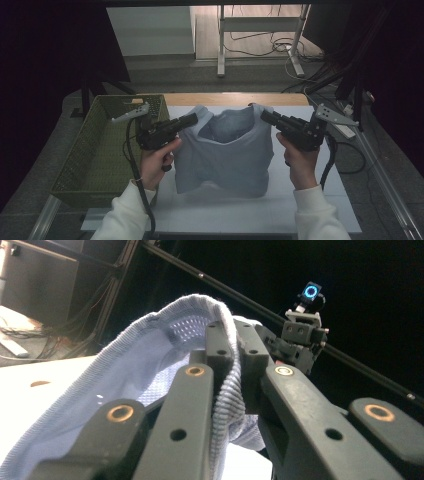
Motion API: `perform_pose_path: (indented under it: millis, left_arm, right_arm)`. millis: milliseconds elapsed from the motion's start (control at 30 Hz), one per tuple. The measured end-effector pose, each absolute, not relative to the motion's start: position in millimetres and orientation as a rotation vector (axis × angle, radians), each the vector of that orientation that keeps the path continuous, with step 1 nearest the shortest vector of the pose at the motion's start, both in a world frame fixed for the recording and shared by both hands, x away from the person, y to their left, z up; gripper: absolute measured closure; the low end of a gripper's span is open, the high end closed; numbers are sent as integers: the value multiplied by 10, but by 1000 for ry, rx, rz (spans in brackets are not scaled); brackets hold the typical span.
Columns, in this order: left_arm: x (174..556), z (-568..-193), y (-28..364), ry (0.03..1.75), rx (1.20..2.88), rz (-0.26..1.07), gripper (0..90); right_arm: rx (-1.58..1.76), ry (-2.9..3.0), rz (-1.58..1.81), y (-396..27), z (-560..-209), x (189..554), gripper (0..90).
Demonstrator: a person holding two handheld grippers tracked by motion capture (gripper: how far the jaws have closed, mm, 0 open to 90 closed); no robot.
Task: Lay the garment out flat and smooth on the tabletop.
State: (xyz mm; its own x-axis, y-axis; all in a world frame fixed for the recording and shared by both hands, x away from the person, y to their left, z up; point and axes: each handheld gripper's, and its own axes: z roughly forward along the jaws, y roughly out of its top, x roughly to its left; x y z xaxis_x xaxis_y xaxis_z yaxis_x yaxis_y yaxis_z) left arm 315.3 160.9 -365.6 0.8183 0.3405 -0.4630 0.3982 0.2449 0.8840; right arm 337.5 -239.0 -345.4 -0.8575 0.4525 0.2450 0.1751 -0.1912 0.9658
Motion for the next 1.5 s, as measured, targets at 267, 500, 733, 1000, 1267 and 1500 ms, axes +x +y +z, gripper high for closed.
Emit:
perform_pose_path:
  millis: [267, 500, 733, 1000, 1267, 1500]
  left_arm:
    - [3111, -3428, 1580, 627, 1355, -23, 867]
    - [3100, -3384, 1604, 622, 1352, -16, 867]
    - [3130, -3391, 1608, 624, 1347, -21, 867]
    - [3088, -3371, 1600, 610, 1346, -19, 867]
    - [2939, -3407, 1637, 603, 1341, -37, 867]
    - [2674, -3459, 1635, 576, 1327, -65, 867]
  right_arm:
    - [707, 1849, 2148, -2375, -3232, 3283, 846]
    - [681, 1831, 2130, -2373, -3140, 3232, 846]
    - [697, 1836, 2133, -2362, -3180, 3274, 846]
    - [679, 1827, 2143, -2374, -3136, 3219, 846]
    - [633, 1819, 2167, -2398, -3123, 3036, 846]
    - [576, 1821, 2162, -2419, -3084, 2721, 845]
